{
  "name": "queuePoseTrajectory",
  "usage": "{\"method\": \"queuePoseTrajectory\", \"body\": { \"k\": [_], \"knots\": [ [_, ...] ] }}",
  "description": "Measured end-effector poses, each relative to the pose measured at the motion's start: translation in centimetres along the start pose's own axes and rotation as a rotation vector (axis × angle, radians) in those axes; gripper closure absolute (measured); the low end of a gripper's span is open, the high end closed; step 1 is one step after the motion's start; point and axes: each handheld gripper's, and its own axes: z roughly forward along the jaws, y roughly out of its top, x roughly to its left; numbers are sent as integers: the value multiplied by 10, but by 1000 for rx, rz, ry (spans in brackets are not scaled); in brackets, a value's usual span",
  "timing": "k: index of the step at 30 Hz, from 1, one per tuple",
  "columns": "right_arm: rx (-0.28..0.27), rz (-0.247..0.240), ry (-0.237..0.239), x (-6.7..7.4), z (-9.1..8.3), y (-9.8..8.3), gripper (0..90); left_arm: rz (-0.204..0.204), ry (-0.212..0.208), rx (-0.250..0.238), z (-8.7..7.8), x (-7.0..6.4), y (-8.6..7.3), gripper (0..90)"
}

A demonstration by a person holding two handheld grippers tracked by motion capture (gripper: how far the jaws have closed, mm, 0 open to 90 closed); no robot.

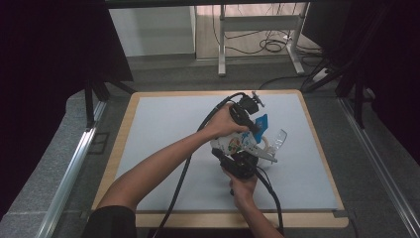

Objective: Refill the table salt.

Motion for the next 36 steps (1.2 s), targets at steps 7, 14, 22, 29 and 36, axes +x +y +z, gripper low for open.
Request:
{"method": "queuePoseTrajectory", "body": {
  "k": [7, 14, 22, 29, 36],
  "knots": [
    [6, 22, 3, 0, -1, 1, 593, -5, -4, 0, 1, 1, 0, 897],
    [7, 11, 8, 0, -1, 1, 594, -3, -6, -1, 0, 1, 0, 897],
    [13, 3, 12, -1, -2, 2, 596, 0, -9, 8, 0, 3, 0, 896],
    [13, 6, 13, -1, -2, 2, 596, -1, -12, 8, 1, 4, 0, 897],
    [14, 11, 16, -1, -2, 2, 596, 1, -8, 11, 1, 3, 1, 896]
  ]
}}
